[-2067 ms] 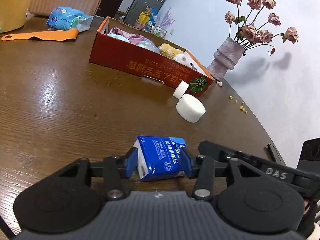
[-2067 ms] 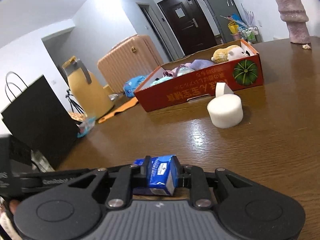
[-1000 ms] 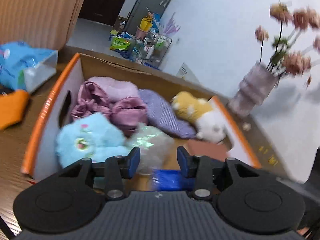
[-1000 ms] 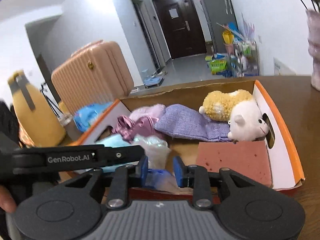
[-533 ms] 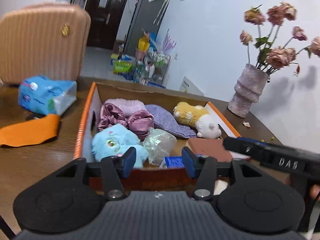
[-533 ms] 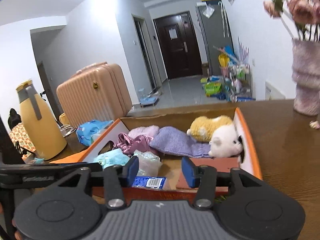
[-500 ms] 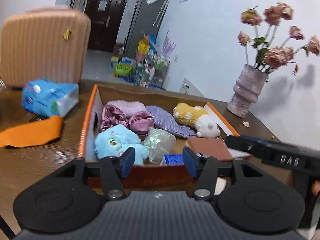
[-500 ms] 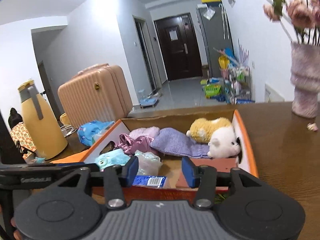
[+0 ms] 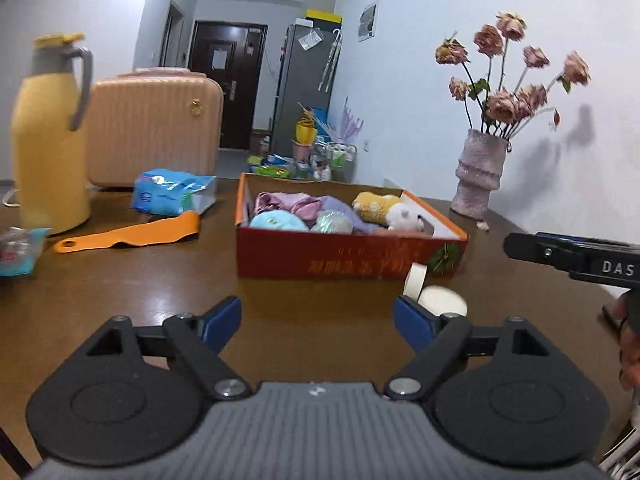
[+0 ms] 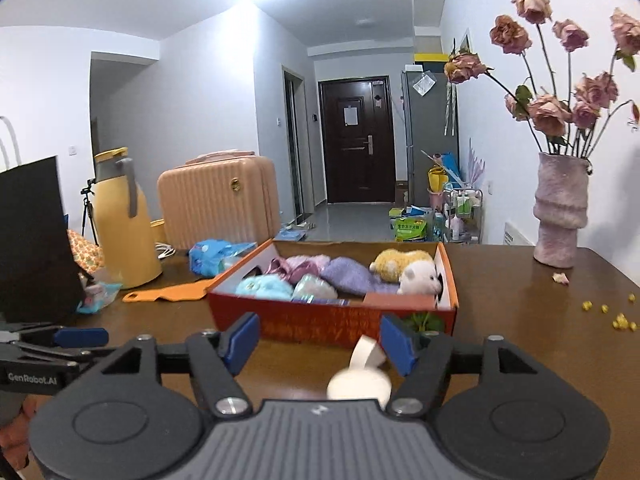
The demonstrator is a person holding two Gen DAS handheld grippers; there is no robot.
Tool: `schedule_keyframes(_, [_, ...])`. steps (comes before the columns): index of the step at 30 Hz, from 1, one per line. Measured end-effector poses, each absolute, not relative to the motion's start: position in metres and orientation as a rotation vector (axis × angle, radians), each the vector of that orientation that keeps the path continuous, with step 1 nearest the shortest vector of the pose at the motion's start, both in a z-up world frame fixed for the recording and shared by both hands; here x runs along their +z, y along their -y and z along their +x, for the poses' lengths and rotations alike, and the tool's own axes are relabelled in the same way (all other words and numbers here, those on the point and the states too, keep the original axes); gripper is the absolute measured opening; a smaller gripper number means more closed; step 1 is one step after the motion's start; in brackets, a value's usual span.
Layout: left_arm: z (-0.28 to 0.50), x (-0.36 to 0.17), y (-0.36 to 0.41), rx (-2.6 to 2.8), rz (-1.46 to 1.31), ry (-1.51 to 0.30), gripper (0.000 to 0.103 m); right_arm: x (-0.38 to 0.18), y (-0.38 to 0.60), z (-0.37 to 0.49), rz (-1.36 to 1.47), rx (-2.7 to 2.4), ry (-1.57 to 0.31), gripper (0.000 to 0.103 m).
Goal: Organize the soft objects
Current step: 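Withdraw both open tools back over the white sponges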
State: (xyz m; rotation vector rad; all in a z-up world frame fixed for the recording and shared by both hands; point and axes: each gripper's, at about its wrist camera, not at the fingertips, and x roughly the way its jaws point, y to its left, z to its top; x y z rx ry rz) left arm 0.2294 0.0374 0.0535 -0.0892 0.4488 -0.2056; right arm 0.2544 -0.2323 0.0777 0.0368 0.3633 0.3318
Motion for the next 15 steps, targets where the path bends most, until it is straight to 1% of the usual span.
schedule_keyframes(3, [0.202,0.048,-0.036,-0.184,-0.076,-0.441,0.090,0.066,0.229,0.227,0.031,0.345,-0.366,0.074])
schedule_keyframes(8, [0.175,0.040,-0.028,-0.202,-0.067,-0.451,0.095,0.043,0.228,0.192,0.042,0.371,-0.401,0.075])
schedule_keyframes(15, [0.163,0.030,-0.012,-0.228,-0.073,-0.465,0.096,0.032,0.235,0.169,0.043,0.348,-0.409,0.075])
